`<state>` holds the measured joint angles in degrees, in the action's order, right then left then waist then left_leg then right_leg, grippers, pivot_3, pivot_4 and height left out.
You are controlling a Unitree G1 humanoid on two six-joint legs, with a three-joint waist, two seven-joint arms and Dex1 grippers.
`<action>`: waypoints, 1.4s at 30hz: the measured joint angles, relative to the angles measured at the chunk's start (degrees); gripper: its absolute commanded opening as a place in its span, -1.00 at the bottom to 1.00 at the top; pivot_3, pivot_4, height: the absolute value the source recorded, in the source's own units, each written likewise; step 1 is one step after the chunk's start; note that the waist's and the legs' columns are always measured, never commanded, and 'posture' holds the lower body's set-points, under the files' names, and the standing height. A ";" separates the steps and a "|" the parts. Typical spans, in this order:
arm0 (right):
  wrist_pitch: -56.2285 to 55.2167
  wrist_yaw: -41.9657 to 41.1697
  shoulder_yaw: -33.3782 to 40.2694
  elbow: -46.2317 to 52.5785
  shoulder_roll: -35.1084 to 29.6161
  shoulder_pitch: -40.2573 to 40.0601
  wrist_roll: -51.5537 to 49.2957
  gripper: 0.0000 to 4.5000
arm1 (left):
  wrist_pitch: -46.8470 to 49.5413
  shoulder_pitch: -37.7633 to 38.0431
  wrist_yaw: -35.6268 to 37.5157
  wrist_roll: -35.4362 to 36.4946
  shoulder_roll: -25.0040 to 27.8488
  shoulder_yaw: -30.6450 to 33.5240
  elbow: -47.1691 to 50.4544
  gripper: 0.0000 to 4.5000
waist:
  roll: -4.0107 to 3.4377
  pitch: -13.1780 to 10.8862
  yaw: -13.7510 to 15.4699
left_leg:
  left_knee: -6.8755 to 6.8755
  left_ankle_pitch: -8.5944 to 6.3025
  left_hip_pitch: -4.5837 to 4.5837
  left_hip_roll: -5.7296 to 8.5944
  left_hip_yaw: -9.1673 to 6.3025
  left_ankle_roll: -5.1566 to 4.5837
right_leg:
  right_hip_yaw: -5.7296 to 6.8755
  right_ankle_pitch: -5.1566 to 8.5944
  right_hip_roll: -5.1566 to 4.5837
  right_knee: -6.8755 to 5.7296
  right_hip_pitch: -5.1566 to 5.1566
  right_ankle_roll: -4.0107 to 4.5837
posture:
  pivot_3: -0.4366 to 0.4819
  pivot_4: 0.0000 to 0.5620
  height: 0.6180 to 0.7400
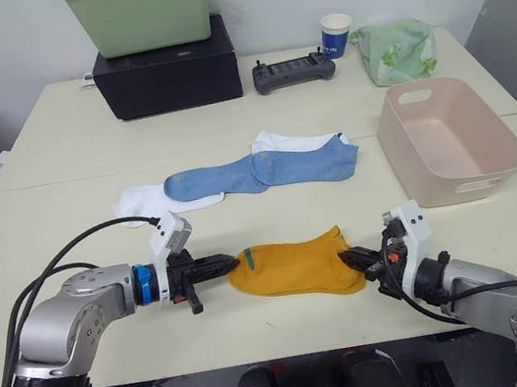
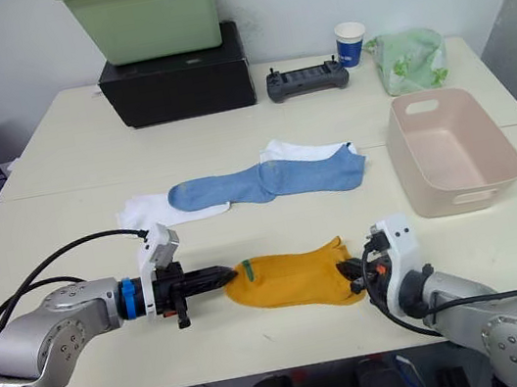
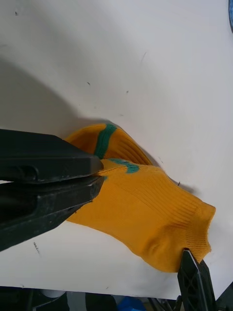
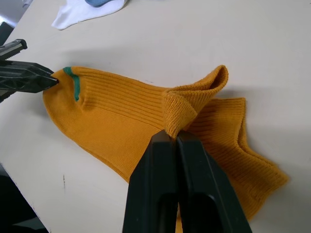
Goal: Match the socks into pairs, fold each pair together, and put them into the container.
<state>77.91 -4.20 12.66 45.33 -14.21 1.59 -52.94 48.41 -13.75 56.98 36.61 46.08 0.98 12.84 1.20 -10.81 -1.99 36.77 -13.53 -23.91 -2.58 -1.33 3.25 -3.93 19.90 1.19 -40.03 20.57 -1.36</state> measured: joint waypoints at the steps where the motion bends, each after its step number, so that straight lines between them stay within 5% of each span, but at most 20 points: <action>1: -0.03 0.00 0.21 0.00 -0.46 -0.05 -0.04 -0.42 | -0.43 0.07 -0.01 -0.28 0.00 -0.01 -0.01 -0.73 | 0.00 0.00 0.00 | 0.00 0.00 0.00 0.00 0.00 0.00 | 0.00 0.00 0.00 0.00 0.00 0.00 | -0.05 -0.47 1.00; 6: -0.19 -0.91 1.79 -0.10 -3.24 -0.40 -0.40 0.39 | -1.86 0.16 0.01 -1.11 0.01 0.01 -0.55 -0.01 | 0.00 0.00 0.01 | 0.00 0.00 0.00 0.00 0.01 0.00 | -0.01 0.00 0.00 0.00 0.00 0.00 | -0.05 -0.47 1.00; 8: -0.66 -1.92 2.50 -0.65 -5.30 -0.40 -0.54 0.39 | -2.70 0.13 -0.09 -1.61 0.00 0.06 -1.54 0.28 | 0.00 0.00 0.03 | 0.01 0.00 0.00 0.01 0.02 0.00 | -0.01 0.00 0.00 0.00 0.00 0.00 | -0.05 -0.47 1.00; 16: -8.33 -11.74 0.65 -8.44 -16.15 1.97 2.59 0.39 | -4.98 -0.89 -1.44 -3.22 -2.83 -0.69 -2.88 0.28 | 0.01 0.00 0.09 | 0.03 0.00 -0.01 0.02 0.00 0.00 | 0.01 0.00 0.03 0.01 -0.02 0.00 | -0.05 -0.47 1.00; 21: -11.48 -15.19 -2.77 -11.06 -16.99 2.11 4.43 0.39 | -6.57 -0.93 -1.35 -5.62 -3.33 -2.02 -2.99 0.28 | 0.01 0.00 0.09 | 0.03 0.00 -0.01 0.00 0.01 -0.01 | -0.01 -0.11 0.06 0.01 -0.02 0.19 | -0.05 -0.47 1.00; 25: -12.81 -16.62 -4.21 -12.07 -16.98 2.20 4.65 0.31 | -7.49 -0.69 -1.26 -6.63 -3.38 -2.93 -3.37 -0.28 | 0.01 0.00 0.10 | 0.06 0.00 -0.02 0.00 0.01 -0.01 | -0.01 -0.11 0.05 0.01 -0.03 0.19 | -0.05 -0.47 1.00; 30: -12.95 -16.85 -4.55 -13.71 -15.80 4.27 4.43 -0.38 | -7.63 -0.68 -1.25 -6.69 -3.60 -3.00 -3.57 -0.99 | 0.01 0.00 0.10 | 0.08 0.00 -0.01 0.00 -0.02 -0.01 | 0.02 -0.11 0.06 -0.01 -0.04 0.19 | -0.05 -0.47 1.00; 34: -12.92 -17.01 -4.55 -14.07 -15.80 4.42 4.34 -0.98 | -7.79 -0.68 -1.10 -6.71 -3.59 -3.00 -3.59 -1.00 | 0.01 0.00 0.12 | 0.07 0.00 -0.02 0.01 -0.01 0.00 | 0.01 -0.11 0.06 -0.01 -0.04 0.19 | -0.05 -0.47 1.00; 42: -10.52 -15.44 -1.58 -13.35 -15.44 3.98 -1.33 -0.98 | -6.10 -0.64 -0.68 -4.88 -3.58 -2.24 -3.40 -1.00 | 0.01 0.00 0.12 | 0.08 0.00 -0.01 0.00 -0.01 -0.01 | 0.01 -0.11 0.05 -0.01 -0.05 0.19 | -0.05 -0.47 1.00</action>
<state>67.39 -19.64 11.08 31.97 -29.65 5.57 -54.27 42.31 -14.39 56.30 31.74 42.50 -1.26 9.44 1.20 -10.80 -1.88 36.85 -13.53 -23.92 -2.58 -1.35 3.25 -3.92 19.79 1.24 -40.05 20.52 -1.17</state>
